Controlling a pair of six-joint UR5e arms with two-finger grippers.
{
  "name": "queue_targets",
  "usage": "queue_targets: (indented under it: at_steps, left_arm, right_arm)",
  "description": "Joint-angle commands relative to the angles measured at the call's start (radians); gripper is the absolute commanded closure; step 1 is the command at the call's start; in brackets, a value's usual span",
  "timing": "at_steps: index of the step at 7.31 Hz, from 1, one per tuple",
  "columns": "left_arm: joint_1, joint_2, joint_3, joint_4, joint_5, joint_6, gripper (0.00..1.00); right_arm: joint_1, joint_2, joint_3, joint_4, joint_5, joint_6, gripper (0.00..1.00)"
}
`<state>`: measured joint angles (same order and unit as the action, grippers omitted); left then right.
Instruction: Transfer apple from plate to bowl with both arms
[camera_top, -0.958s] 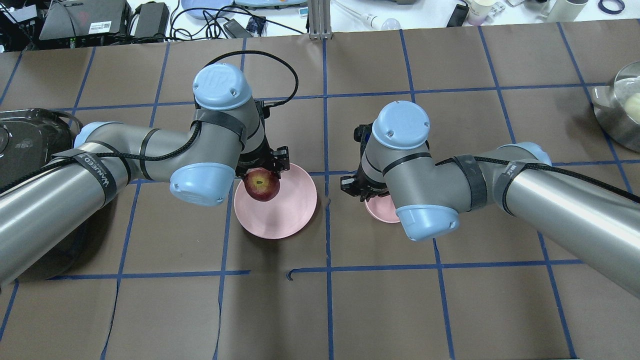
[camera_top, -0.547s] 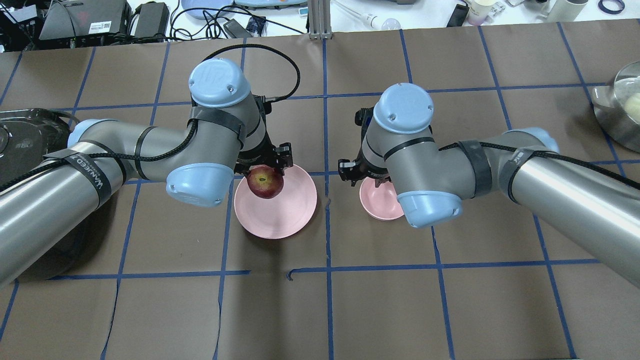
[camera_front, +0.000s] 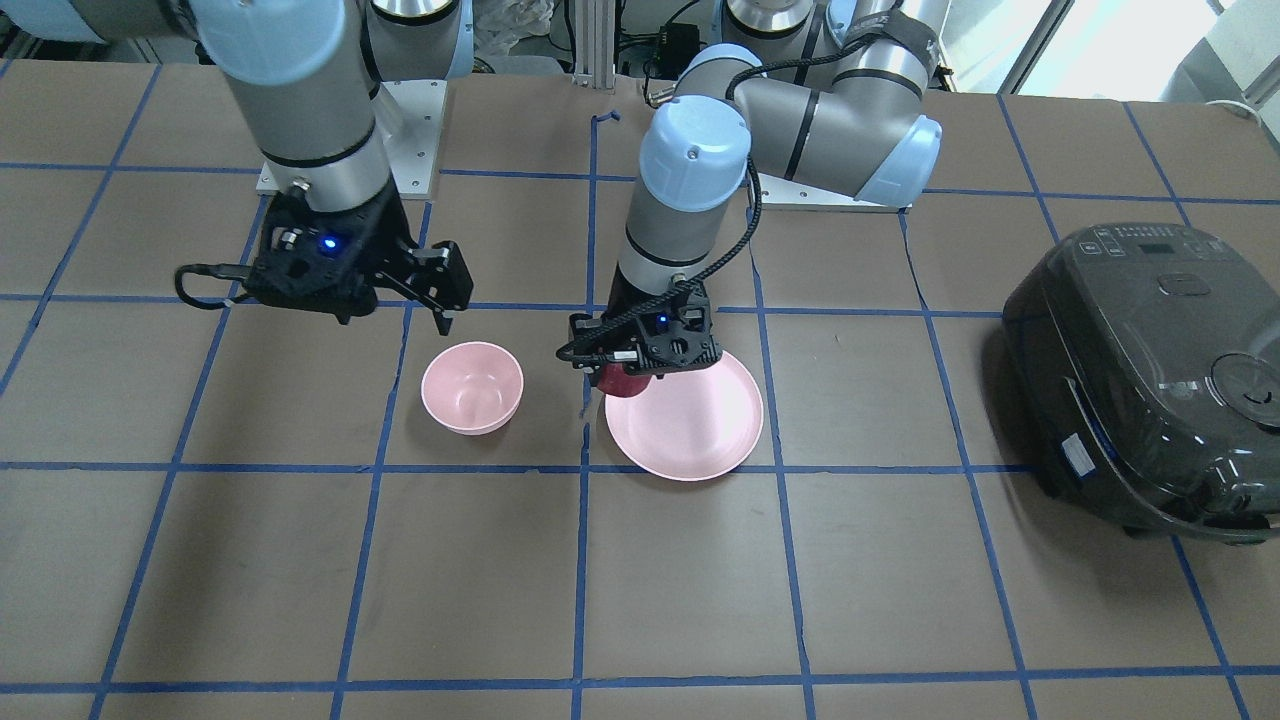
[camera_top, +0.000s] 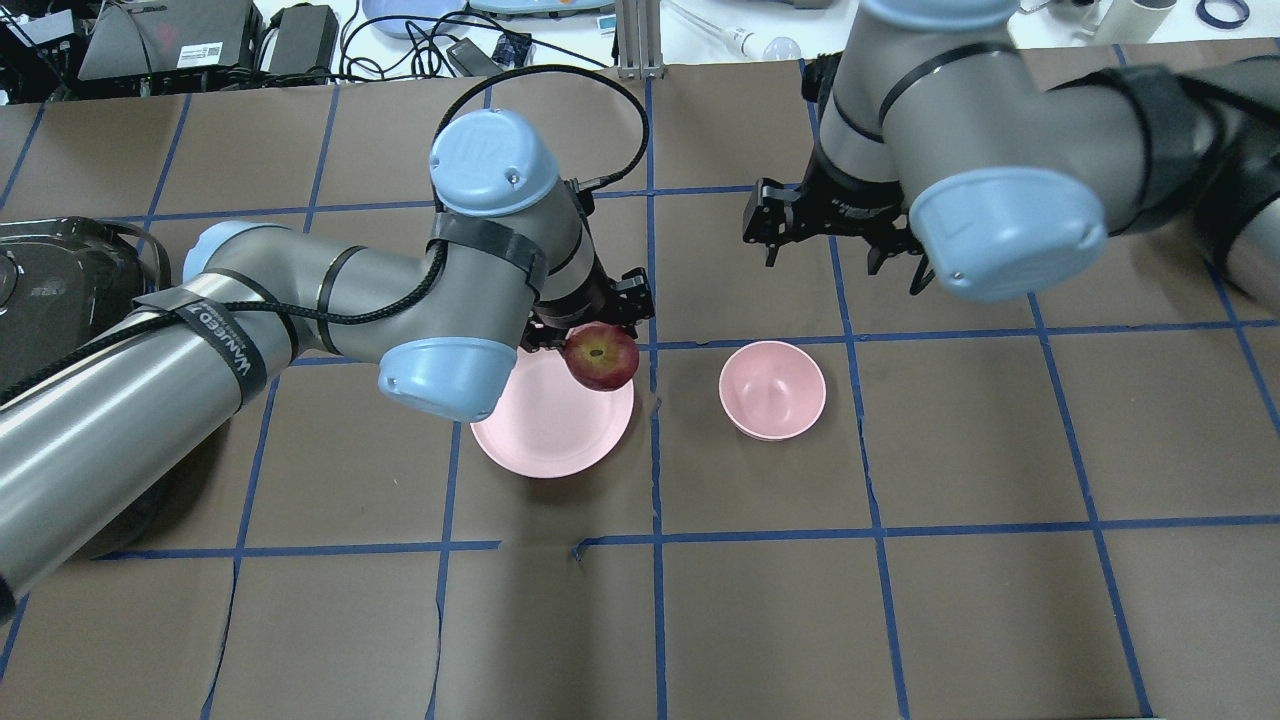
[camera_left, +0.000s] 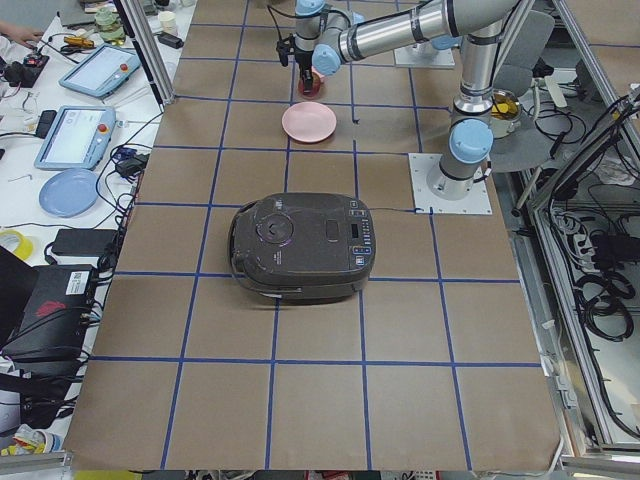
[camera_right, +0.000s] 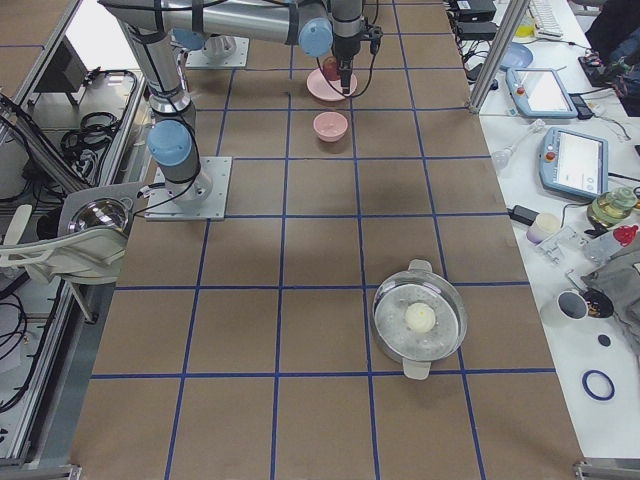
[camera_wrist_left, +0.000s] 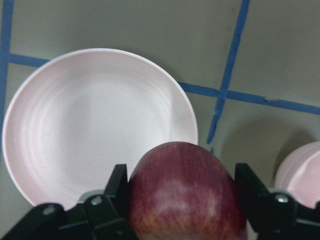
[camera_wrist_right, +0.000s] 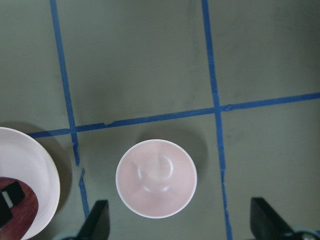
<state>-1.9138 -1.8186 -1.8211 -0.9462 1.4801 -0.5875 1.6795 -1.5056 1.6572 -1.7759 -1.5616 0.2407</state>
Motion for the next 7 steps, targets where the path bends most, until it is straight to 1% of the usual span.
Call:
queue_targets:
  at_steps: [1,2,3,4,5,7]
  left_arm:
    - [-0.097,-0.025,0.043,0.003,-0.004,-0.160,1.00]
    - [-0.128,-0.046,0.045,0.053,-0.006,-0.237,1.00]
    - [-0.161,-0.076,0.045,0.135,-0.041,-0.323,1.00]
    - [-0.180,-0.108,0.048,0.243,-0.082,-0.413,1.00]
    - [-0.200,-0.141,0.057,0.269,-0.075,-0.425,1.00]
    - [-0.212,-0.209,0.068,0.271,-0.069,-0.420,1.00]
  right_arm:
    - [-0.117,-0.021,-0.149,0.232,0.000,-0.116,0.00]
    - [-0.154,-0.028,-0.177,0.263,0.003,-0.189,0.00]
    - [-0.184,-0.028,-0.178,0.262,0.008,-0.231,0.00]
    - [-0.181,-0.034,-0.186,0.257,0.006,-0.233,0.00]
    - [-0.175,-0.038,-0.180,0.253,0.015,-0.235,0.00]
    - [-0.173,-0.039,-0.171,0.247,0.015,-0.233,0.00]
